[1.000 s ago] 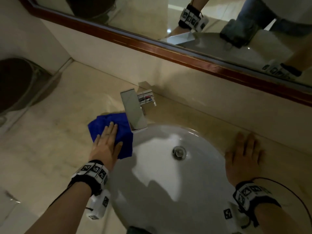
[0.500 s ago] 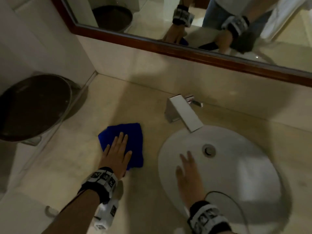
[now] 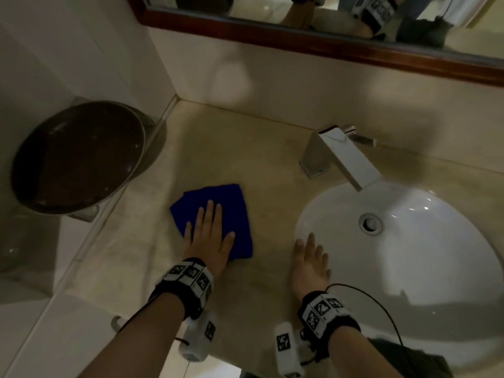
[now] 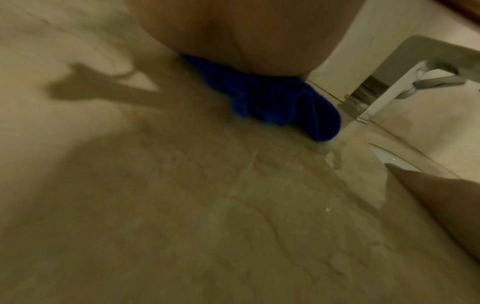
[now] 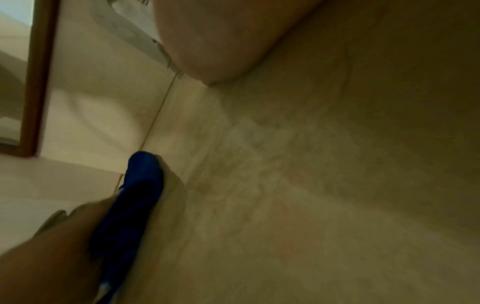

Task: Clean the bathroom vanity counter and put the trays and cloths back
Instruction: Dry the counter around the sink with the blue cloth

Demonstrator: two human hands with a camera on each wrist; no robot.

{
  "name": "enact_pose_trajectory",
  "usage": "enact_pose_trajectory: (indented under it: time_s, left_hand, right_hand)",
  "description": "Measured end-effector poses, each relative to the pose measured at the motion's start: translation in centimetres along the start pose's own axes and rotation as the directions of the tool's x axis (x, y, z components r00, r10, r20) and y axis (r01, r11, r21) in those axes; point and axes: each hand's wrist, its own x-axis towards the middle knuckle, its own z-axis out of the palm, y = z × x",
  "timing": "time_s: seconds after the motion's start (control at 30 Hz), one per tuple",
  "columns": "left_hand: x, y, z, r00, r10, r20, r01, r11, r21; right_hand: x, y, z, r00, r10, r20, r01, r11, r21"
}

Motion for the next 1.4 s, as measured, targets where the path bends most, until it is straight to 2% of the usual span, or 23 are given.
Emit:
enact_pose_trajectory:
  time_s: [0.17,0.23,0.33,0.43,0.53,0.6,0.73,0.83,0.93,1.03,1.1,1.27,1.4]
  left_hand:
    - [-2.3,2.3,1.7,0.999,0.052,0.015,-0.052,0.998,0.043]
    - [-3.5,3.9,3.1,0.993,0.107,0.040,-0.111,0.988,0.106]
    - [-3.6,4.9,3.4,0.991,0.130,0.037,-0.134,0.982,0.134]
    - [-0.7,5.1,1.9,0.986,0.165,0.026,-0.167,0.970,0.175]
    - [4.2,6.9,0.2,0.998,0.067,0.000,-0.066,0.981,0.185]
    - [7.2,8.2,-0.7,1.000,0.031,0.002,-0.031,0.978,0.206]
    - [9.8,9.1,-1.7,0.997,0.075,0.006,-0.074,0.965,0.253]
    - [7.6,7.4,-1.5,0.979,0.203,0.031,-0.204,0.939,0.276]
    - [2.4,3.7,-0.3,0.940,0.325,0.102,-0.341,0.891,0.299]
    - [-1.7,0.5,1.1,0.908,0.374,0.191,-0.419,0.836,0.355]
    - [-2.1,0.2,1.3,0.902,0.381,0.203,-0.430,0.836,0.340]
    - [1.7,3.6,0.6,0.887,0.439,0.142,-0.461,0.835,0.299]
    - [7.0,9.1,0.3,0.905,0.425,0.019,-0.412,0.865,0.286]
  right_hand:
    - [0.6,0.7,0.4,0.999,-0.048,0.010,0.048,0.991,-0.128]
    - [0.8,0.9,0.6,0.994,-0.112,0.000,0.110,0.975,-0.193]
    - [0.3,1.1,0.8,0.977,-0.212,-0.029,0.199,0.948,-0.249]
    - [-0.6,1.0,0.8,0.972,-0.232,-0.049,0.212,0.942,-0.260]
    - [-1.9,0.8,0.9,0.980,-0.196,-0.037,0.183,0.959,-0.216]
    - [-3.0,0.8,1.1,0.979,-0.200,-0.043,0.184,0.951,-0.249]
    - [-3.1,0.7,1.5,0.984,-0.174,-0.046,0.162,0.968,-0.190]
    - [-2.6,0.2,1.0,0.988,-0.156,-0.016,0.150,0.970,-0.190]
    - [-2.1,-0.1,0.9,0.991,-0.103,-0.081,0.090,0.984,-0.151]
    - [-1.8,-0.2,1.5,0.992,-0.057,-0.109,0.037,0.982,-0.183]
    - [-1.4,0.1,2.1,0.991,-0.048,-0.126,0.019,0.974,-0.224]
    - [-1.9,-0.8,1.3,0.988,-0.128,-0.092,0.090,0.939,-0.332]
    - [-2.2,-1.1,0.9,0.984,-0.133,-0.117,0.076,0.914,-0.400]
